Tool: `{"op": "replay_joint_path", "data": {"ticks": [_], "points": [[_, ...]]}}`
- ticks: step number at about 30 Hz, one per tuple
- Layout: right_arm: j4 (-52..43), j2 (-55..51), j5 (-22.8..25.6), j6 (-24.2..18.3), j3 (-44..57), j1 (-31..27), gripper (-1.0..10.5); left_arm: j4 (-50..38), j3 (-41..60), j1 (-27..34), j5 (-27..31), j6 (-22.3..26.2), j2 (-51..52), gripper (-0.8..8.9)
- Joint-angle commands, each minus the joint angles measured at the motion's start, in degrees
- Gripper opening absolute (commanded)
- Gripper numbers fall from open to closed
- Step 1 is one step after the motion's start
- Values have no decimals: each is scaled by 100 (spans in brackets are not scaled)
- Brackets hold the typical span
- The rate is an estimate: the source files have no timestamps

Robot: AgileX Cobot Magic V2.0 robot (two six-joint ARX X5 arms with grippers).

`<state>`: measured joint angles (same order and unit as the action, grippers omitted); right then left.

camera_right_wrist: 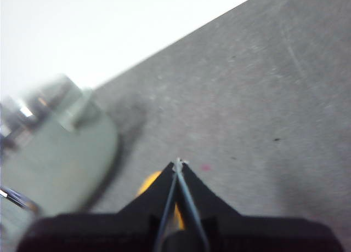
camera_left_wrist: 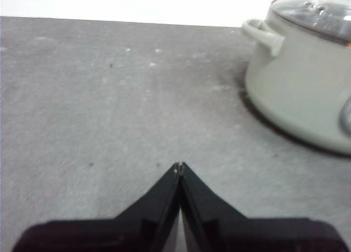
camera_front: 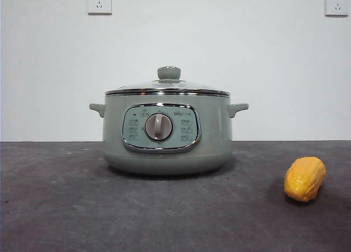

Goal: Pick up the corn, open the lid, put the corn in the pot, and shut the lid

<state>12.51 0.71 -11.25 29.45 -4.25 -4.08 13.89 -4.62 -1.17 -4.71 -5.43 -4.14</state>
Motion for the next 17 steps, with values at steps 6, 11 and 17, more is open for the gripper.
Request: {"op": "replay_joint_path", "data": {"ticks": [6, 11, 17], "points": [[439, 549, -321, 1145, -1296, 0, -8, 282, -1154, 11, -671, -708, -367, -5], [769, 1460, -920, 887, -2271, 0, -8, 516, -1939, 11, -1049, -774, -890, -5], [1812, 2570, -1845, 890, -3423, 0, 1, 918, -2802, 11, -2011, -789, -1464, -4]]}}
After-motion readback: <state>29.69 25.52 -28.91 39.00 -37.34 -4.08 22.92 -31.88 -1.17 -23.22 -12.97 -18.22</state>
